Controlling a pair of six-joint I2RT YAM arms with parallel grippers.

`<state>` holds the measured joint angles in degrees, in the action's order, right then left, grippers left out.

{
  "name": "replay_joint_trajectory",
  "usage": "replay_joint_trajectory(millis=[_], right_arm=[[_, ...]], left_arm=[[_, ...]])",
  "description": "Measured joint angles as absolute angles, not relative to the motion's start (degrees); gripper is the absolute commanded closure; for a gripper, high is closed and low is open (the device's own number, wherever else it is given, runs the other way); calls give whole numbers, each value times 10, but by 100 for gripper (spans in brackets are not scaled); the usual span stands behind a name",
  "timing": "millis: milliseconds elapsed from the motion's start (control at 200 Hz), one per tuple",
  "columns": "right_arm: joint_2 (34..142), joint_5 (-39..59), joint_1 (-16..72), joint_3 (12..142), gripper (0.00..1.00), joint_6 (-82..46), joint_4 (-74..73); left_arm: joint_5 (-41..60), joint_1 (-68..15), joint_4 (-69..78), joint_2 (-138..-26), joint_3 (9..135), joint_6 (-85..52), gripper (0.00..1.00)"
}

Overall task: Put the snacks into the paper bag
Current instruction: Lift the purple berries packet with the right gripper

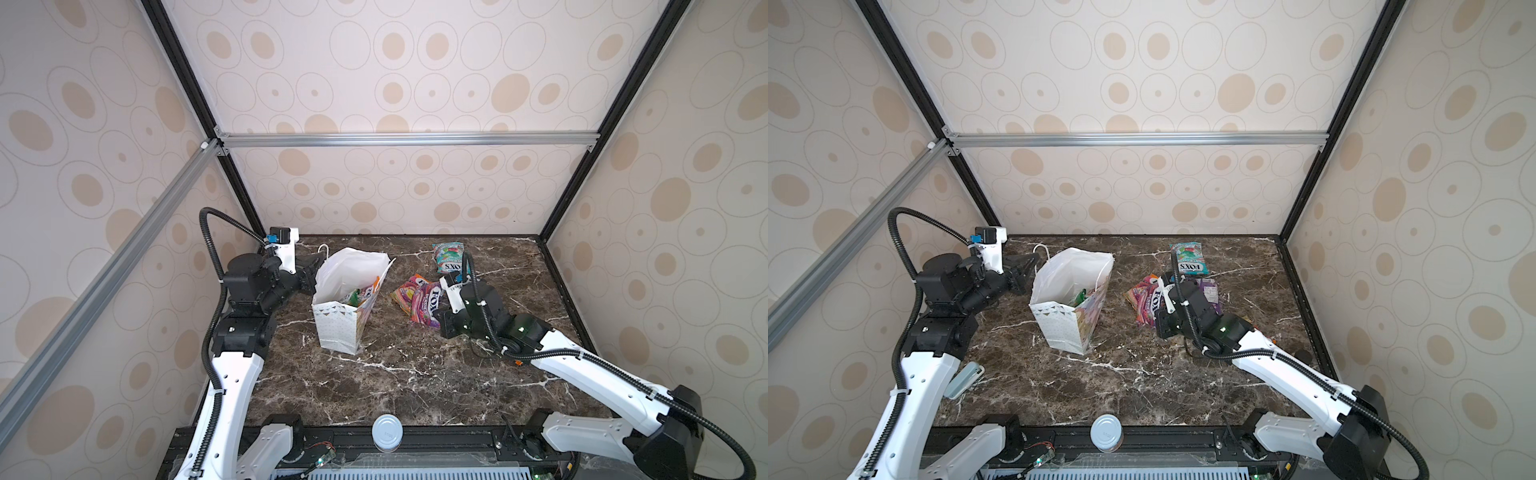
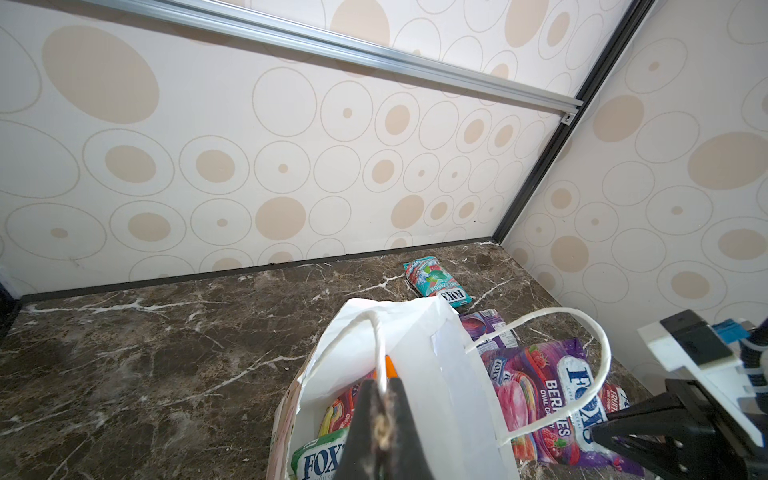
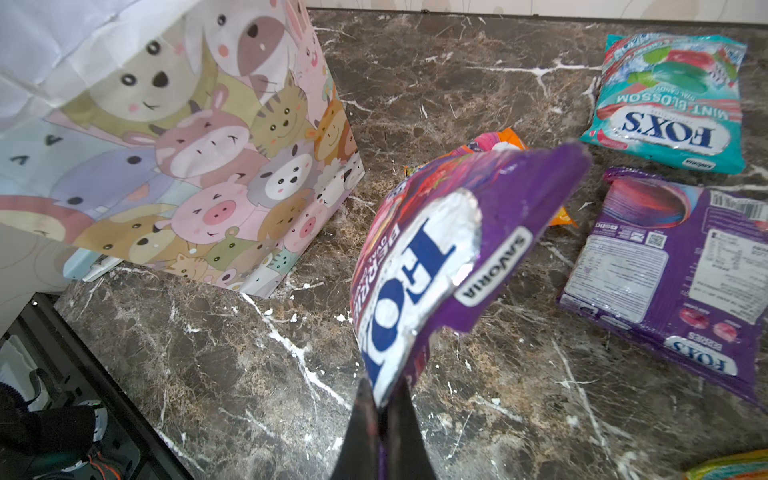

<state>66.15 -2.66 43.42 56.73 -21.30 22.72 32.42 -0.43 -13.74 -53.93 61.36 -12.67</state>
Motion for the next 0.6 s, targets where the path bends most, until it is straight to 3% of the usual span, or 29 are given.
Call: replay_joint_trajectory(millis=[600], right_arm=[[665,-24,434,700,100,-162,323]], left_arm=[[329,-4,-137,-541,613,-127,100]])
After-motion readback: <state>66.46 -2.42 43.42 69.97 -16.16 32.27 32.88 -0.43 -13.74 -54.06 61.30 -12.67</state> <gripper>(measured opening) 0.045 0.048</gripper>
